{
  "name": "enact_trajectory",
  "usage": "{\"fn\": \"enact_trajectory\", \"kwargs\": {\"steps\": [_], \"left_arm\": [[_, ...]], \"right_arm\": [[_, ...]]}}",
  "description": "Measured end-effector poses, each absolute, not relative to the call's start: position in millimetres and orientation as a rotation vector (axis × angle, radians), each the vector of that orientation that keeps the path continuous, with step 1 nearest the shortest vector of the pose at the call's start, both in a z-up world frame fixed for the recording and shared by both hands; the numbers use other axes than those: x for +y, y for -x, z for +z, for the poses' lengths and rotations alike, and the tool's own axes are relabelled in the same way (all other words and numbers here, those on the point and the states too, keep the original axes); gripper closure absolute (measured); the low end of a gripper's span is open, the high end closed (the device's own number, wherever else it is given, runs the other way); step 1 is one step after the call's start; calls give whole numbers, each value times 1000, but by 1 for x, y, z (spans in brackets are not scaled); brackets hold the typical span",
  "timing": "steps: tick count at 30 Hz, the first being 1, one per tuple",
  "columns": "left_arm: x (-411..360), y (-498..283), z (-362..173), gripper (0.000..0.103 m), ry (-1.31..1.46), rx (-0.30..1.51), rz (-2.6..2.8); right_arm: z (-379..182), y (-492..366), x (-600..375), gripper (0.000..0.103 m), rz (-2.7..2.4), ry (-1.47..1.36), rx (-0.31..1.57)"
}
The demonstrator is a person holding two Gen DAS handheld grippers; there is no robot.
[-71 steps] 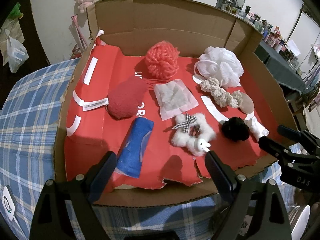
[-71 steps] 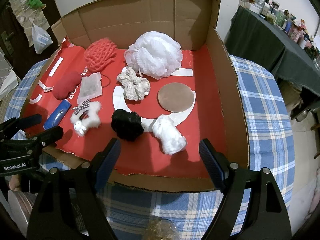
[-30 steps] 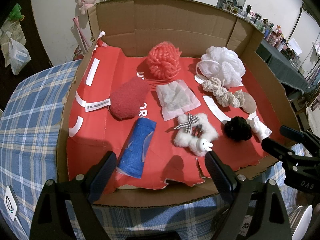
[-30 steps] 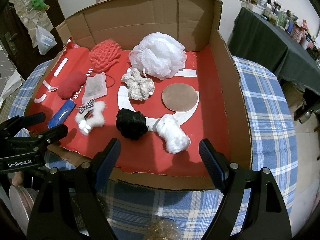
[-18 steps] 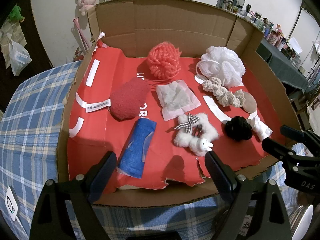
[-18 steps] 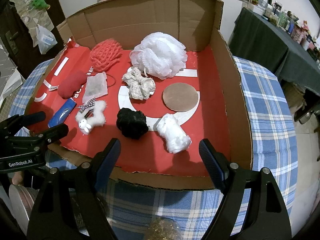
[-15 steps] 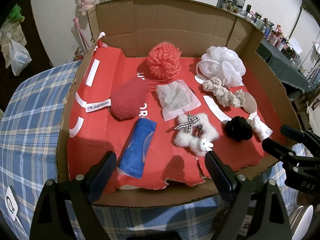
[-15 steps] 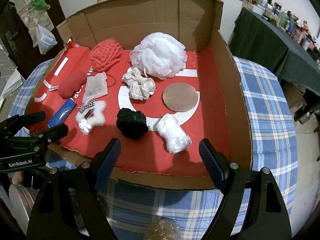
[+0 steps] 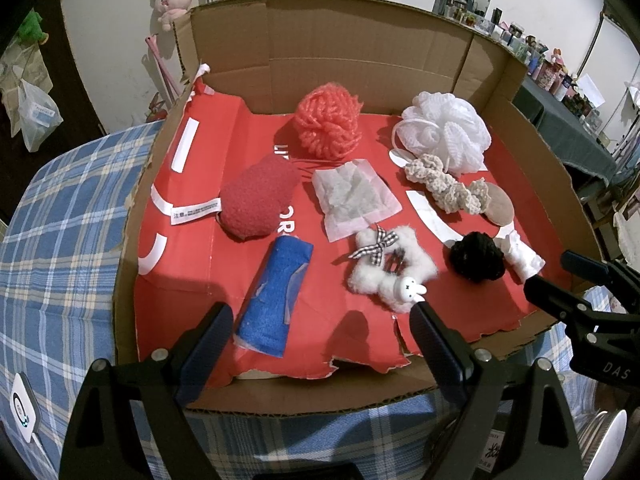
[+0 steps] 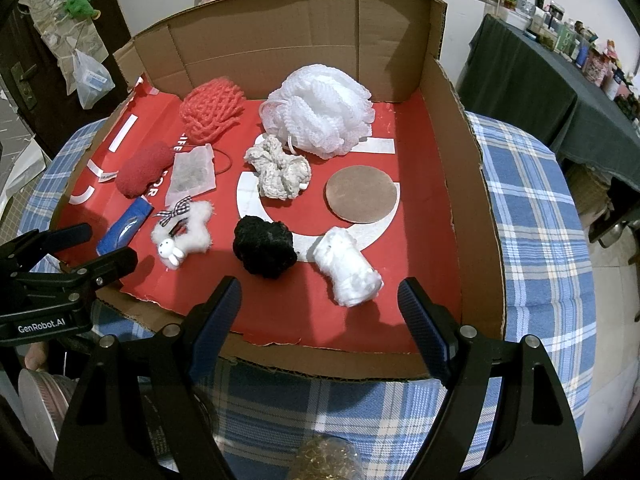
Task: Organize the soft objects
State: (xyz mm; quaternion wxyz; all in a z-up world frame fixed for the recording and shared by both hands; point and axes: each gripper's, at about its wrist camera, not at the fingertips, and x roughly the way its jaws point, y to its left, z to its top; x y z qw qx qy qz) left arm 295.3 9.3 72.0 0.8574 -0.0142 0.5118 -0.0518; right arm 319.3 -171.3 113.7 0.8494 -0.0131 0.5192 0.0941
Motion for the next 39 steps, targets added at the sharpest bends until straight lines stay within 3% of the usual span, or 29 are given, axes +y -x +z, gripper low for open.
{"fn": "enact_trajectory", "kwargs": {"steps": [15,23,32,35,39], "left_arm": [[7,-292,74,11,14,1062,-103],[15,-272,109,7,18,971,-88],[22,-196,166,0,6,751,-76],[19,-166,175,0,-12,682,-73],[13,-127,174,0,-11,629,-85]], "right_arm": [[114,-318,-170,23,199,38,1093],[128,-312,-174,23,188,31,1051],[191,-260,-180,23,207,30,886],[211,-227,-183,14,214,35,809],[220,-183,-185,13,208,41,732]]}}
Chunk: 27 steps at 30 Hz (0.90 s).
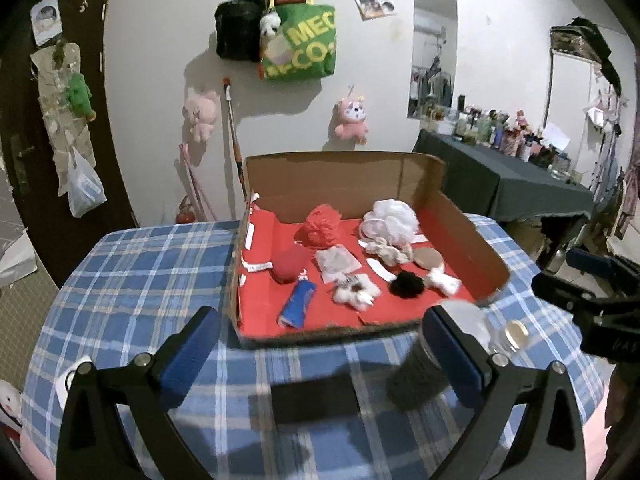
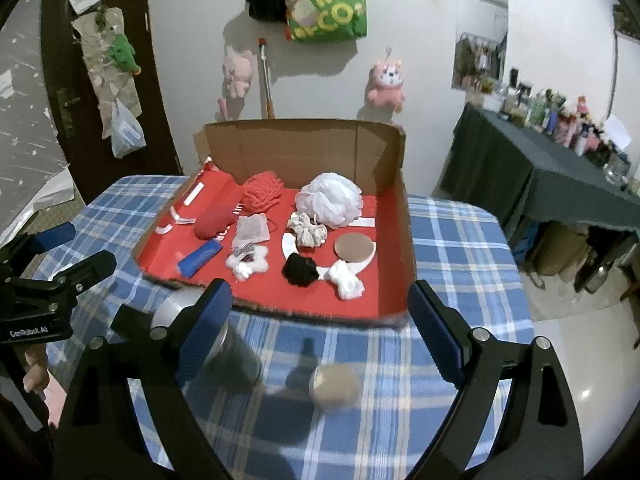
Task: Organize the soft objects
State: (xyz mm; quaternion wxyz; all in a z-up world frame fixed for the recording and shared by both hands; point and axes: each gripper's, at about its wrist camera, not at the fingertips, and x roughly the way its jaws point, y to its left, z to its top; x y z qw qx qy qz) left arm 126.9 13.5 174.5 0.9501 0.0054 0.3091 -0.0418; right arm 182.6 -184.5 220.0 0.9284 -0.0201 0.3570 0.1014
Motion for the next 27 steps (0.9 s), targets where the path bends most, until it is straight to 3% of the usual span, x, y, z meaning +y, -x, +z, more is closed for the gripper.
{"fn": "enact_trajectory", "kwargs": {"steps": [11,27], "left_arm": [[-1,-69,109,0,31,669,-117],[-12,-88,22,0,17,865,-37]], "right_arm": [[159,-100,-178,9,187,47,697],[66,-113,-183,9,101,61,841]]}}
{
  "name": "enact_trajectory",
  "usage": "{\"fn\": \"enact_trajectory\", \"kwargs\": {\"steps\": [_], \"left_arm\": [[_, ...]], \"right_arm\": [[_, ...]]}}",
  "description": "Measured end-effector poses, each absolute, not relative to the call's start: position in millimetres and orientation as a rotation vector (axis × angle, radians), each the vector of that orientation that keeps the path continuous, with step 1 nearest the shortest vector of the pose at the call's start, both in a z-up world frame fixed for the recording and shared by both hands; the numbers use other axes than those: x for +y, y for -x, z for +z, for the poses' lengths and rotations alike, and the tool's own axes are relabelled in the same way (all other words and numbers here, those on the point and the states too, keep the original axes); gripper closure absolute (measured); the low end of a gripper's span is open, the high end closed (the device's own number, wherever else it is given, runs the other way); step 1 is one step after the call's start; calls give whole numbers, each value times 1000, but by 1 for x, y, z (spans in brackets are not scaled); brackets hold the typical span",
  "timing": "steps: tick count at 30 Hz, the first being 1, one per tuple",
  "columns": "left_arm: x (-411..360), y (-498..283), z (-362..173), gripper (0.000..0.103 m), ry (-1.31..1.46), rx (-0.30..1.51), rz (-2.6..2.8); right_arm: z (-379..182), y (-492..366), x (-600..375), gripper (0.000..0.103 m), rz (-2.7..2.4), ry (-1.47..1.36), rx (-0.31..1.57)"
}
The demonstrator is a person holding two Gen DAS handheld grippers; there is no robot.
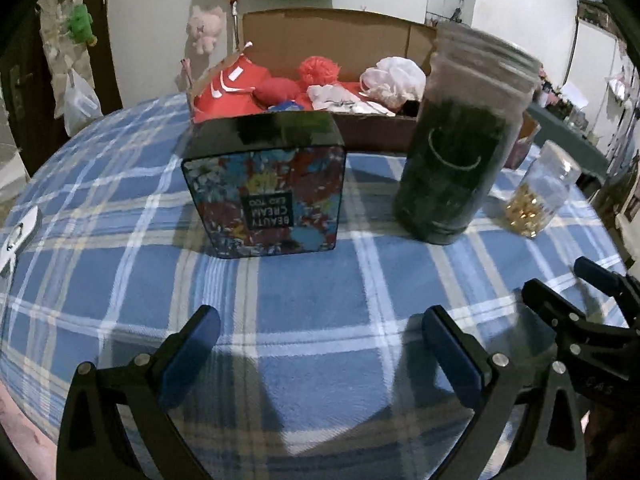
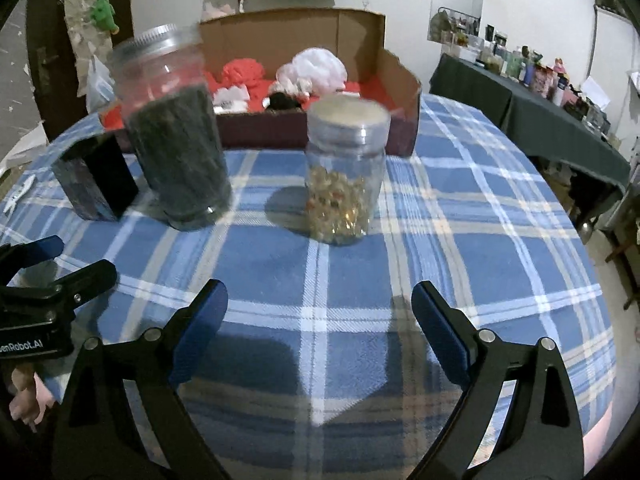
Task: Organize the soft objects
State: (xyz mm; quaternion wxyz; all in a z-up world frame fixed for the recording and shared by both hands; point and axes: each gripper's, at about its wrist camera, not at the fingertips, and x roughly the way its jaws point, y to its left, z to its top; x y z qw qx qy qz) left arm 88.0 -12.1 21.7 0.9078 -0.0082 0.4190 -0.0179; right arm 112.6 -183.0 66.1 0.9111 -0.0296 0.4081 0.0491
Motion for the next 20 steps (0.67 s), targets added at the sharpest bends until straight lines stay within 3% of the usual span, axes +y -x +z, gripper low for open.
{"fn": "enact_trajectory", "kwargs": {"steps": [20], "left_arm": [[-15,-83,19,0,8,818,-3]], "right_arm": [[58,-110,-189,8,76,43,841]]}}
